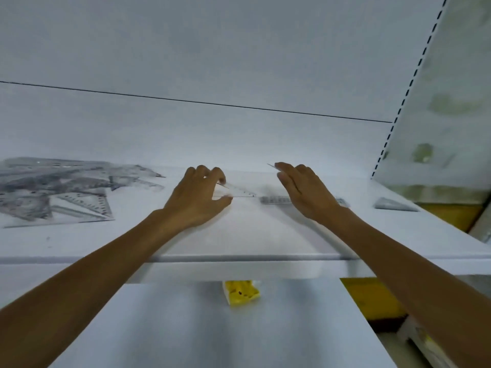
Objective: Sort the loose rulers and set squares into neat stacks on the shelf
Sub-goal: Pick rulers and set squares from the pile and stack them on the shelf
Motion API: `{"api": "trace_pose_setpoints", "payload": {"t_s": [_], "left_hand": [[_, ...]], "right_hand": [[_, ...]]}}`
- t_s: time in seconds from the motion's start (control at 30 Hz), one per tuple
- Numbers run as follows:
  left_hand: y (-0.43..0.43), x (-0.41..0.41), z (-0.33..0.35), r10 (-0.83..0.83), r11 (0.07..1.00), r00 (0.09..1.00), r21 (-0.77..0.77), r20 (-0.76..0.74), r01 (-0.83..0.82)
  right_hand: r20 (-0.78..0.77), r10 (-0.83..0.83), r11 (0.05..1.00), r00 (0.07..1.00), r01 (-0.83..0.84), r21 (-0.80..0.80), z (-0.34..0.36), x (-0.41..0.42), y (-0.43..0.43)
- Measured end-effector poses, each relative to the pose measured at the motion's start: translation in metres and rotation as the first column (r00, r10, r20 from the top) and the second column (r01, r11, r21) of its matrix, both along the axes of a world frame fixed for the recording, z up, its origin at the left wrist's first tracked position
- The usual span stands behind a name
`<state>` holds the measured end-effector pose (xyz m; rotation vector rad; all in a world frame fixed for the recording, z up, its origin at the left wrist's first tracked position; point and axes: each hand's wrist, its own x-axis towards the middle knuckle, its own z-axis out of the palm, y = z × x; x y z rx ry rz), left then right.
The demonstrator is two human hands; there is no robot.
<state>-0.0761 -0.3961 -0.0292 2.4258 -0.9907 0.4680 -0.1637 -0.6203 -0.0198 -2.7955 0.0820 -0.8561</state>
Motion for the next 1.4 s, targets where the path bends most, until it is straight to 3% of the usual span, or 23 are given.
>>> {"api": "trace_pose_setpoints", "payload": {"t_s": [0.33,0.57,0.77,0.93,1.2,1.4], "left_hand": [[-0.146,-0.043,0.001,-0.13,0.992,0.986,-0.014,-0.105,0.129],[-0.213,-0.075,0.006,-0.122,0.992,0.987,0.016,-0.108,0.125],[-0.24,-0.084,-0.003,-0.14,0.989,0.983,0.036,-0.117,0.145],[-0.245,-0.084,-0.006,-0.136,0.988,0.986,0.053,-0.097,0.142],[-0.234,-0.075,-0.008,-0.118,0.992,0.987,0.031,-0.11,0.122],[-0.208,-0.062,-0.008,-0.091,0.996,0.992,0.001,-0.087,0.092]], "right_hand": [[0.031,-0.191,0.982,0.981,0.19,0.019,0.0,-0.074,-0.177],[-0.036,-0.294,0.943,0.955,0.296,0.149,0.001,-0.103,-0.251],[-0.134,-0.269,0.949,0.954,0.286,0.129,-0.01,-0.103,-0.275],[-0.227,-0.193,0.947,0.955,0.241,0.211,-0.015,-0.095,-0.278],[-0.389,-0.216,0.921,0.896,0.319,0.222,-0.017,-0.092,-0.274],[-0.246,-0.226,0.925,0.943,0.287,0.25,-0.017,-0.093,-0.258]]}}
